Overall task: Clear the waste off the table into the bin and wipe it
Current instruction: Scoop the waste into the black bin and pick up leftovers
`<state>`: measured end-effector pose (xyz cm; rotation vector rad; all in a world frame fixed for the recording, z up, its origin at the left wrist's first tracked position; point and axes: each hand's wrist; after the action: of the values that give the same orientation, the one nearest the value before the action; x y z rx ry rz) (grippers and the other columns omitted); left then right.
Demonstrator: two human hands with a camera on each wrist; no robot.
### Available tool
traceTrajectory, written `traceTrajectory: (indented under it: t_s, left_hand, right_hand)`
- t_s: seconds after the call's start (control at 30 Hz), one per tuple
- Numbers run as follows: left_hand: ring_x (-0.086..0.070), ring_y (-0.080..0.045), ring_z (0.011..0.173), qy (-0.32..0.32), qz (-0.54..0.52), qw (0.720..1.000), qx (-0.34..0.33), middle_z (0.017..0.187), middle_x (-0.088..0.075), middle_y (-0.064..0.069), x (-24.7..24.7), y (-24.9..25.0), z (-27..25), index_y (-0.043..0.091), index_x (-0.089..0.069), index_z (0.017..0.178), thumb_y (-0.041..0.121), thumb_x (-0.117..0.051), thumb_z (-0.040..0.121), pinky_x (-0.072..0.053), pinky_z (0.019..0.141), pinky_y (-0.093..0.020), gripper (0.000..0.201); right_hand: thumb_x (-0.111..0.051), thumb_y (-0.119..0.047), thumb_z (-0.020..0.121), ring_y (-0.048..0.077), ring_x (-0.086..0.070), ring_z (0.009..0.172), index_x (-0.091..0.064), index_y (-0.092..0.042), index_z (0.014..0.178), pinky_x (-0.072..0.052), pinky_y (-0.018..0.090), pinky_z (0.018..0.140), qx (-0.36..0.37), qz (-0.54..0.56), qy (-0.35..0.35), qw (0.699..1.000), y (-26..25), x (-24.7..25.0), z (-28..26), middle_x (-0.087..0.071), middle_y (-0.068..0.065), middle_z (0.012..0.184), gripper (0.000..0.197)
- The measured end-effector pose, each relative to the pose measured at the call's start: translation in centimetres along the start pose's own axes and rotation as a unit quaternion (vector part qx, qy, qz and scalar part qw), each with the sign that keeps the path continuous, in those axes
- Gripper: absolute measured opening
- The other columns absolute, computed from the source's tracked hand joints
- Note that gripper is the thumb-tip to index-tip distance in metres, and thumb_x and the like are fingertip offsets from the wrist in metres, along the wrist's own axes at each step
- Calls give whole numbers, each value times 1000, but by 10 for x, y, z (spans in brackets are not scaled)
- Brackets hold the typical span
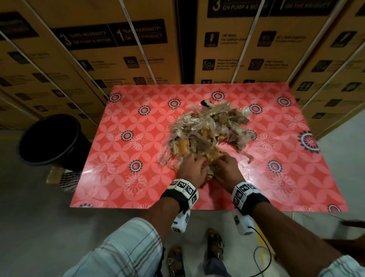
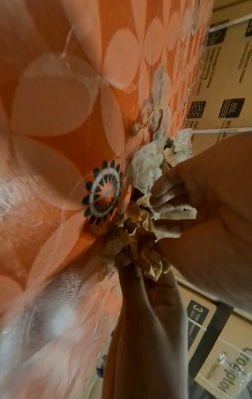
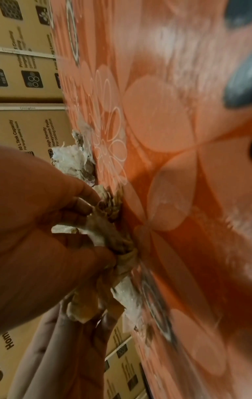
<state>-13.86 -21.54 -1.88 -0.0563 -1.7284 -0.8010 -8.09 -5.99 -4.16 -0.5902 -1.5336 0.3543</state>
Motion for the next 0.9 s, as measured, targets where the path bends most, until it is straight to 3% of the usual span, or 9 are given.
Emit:
traceTrajectory:
  t_s: [0.2, 0.3, 0.37, 0.43, 0.57, 0.63, 0.73, 0.83, 0.9]
  left_hand:
    - [-56, -33, 113, -79, -43, 994, 53, 131, -48, -12, -19, 4, 8, 21, -54, 129, 13, -60, 90, -46, 100, -40, 39]
    - [-55, -33, 114, -87, -41, 993, 66, 131, -48, -14, -28, 5, 11, 14, -52, 130, 11, -57, 91, -47, 96, -36, 39]
    - [-55, -34, 112, -76, -43, 993, 76, 127, -50, -15, -33, 7, 12, 11, -54, 127, 6, -53, 90, -48, 94, -36, 37]
    - [-55, -35, 111, -68, -47, 993, 85, 125, -52, -17, -38, 9, 13, 11, -53, 126, 4, -49, 89, -47, 96, -40, 39]
    - [-57, -31, 110, -55, -97, 986, 124, 121, -57, -13, -42, 8, 21, 20, -48, 134, 7, -53, 87, -49, 96, -42, 50]
    - [-60, -32, 103, -53, -128, 980, 146, 113, -63, -13, -40, 10, 23, 14, -58, 118, 3, -58, 83, -51, 88, -39, 37]
    - [-65, -30, 90, -38, -204, 957, 201, 97, -68, -10, -39, 11, 23, 18, -57, 91, 2, -62, 79, -51, 74, -32, 20]
    - [-65, -24, 87, -25, -249, 943, 220, 97, -70, -7, -43, 6, 24, 17, -64, 99, 10, -67, 80, -48, 71, -26, 20]
    - [-67, -27, 86, -26, -273, 933, 231, 95, -71, -9, -45, 3, 27, 15, -65, 100, 10, -68, 80, -53, 72, -30, 20]
  right_hand:
    - [-74, -10, 65, 42, -56, 97, -63, 2, 89, -52, 42, 81, 17, -40, 11, 999, 6, 8, -4, -54, 29, 114, 29]
    - [-74, -11, 68, 43, -54, 104, -53, 4, 117, -49, 42, 86, 10, -40, -23, 999, 9, 12, -1, -51, 27, 122, 55]
    - [-74, -17, 71, 41, -47, 113, -34, -3, 140, -47, 45, 91, 9, -62, -36, 997, 14, 11, 5, -44, 25, 131, 81]
    - [-73, -24, 73, 40, -44, 114, -25, -13, 146, -47, 46, 89, 15, -113, -66, 991, 17, 10, 10, -40, 21, 134, 88]
    - [-69, -37, 77, 38, -46, 108, -42, -16, 136, -47, 45, 84, 36, -168, -102, 980, 11, 13, 14, -46, 20, 129, 68]
    - [-67, -41, 78, 36, -48, 107, -47, -16, 131, -48, 44, 83, 40, -169, -102, 980, 11, 10, 9, -49, 19, 129, 62]
    - [-65, -45, 79, 36, -48, 109, -43, -15, 136, -47, 45, 87, 47, -133, -101, 985, 11, 5, -2, -45, 18, 136, 67]
    - [-67, -41, 81, 40, -45, 114, -36, -13, 143, -42, 45, 95, 43, -117, -109, 986, 7, 0, -9, -38, 19, 143, 75]
    - [-67, -38, 82, 41, -48, 109, -42, -12, 139, -44, 46, 90, 44, -115, -82, 989, 6, -5, -10, -44, 21, 139, 68]
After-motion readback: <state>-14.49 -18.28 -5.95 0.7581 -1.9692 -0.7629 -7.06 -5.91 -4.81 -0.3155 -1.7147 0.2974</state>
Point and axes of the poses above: each hand's wrist, its own z-axis towards the middle knuckle, its own x-axis out of the back of the hand, y = z × x
